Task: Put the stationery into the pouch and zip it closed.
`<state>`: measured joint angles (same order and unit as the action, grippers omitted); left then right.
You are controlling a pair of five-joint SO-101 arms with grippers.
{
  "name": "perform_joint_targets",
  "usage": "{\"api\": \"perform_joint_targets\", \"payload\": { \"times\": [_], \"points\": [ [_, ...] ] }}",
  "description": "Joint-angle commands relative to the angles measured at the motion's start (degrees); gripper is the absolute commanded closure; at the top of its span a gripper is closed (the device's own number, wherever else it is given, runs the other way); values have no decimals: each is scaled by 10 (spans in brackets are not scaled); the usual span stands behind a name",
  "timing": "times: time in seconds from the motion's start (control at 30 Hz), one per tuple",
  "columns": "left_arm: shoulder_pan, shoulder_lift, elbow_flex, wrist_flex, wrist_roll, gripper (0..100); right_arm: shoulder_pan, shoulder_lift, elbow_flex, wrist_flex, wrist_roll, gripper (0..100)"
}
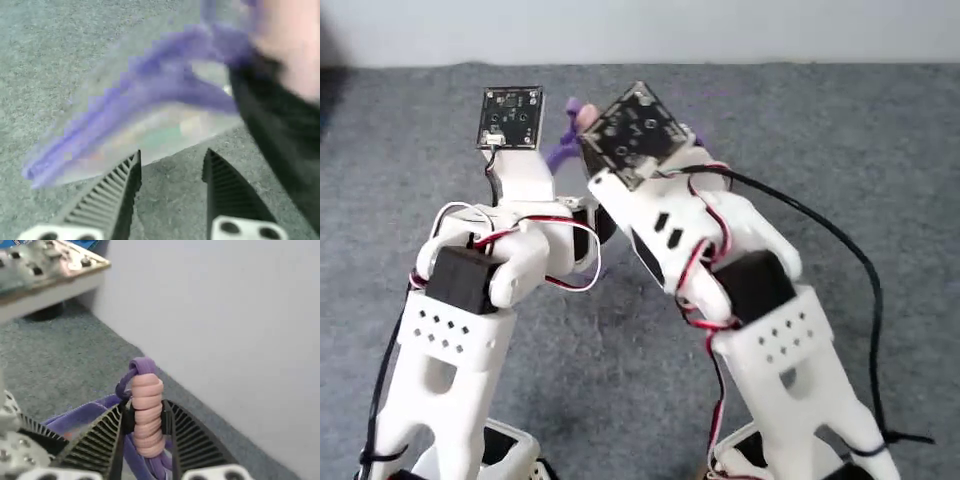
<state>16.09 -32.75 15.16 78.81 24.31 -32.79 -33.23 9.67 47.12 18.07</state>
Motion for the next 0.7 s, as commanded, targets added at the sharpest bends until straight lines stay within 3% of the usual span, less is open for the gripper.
{"api": "perform_joint_targets", "payload": {
  "times": [0.0,0.23,0.43,0.67],
  "points": [
    [-27,-2,-22,40,2,816,-6,-43,-26,65,-46,991],
    [-64,-2,-101,148,-56,816,-6,-47,-25,129,-98,991],
    [-59,-2,-131,175,-136,815,-9,-46,-25,149,-95,991],
    [-60,-1,-132,171,-223,812,-21,-47,9,143,-24,991]
  ]
}}
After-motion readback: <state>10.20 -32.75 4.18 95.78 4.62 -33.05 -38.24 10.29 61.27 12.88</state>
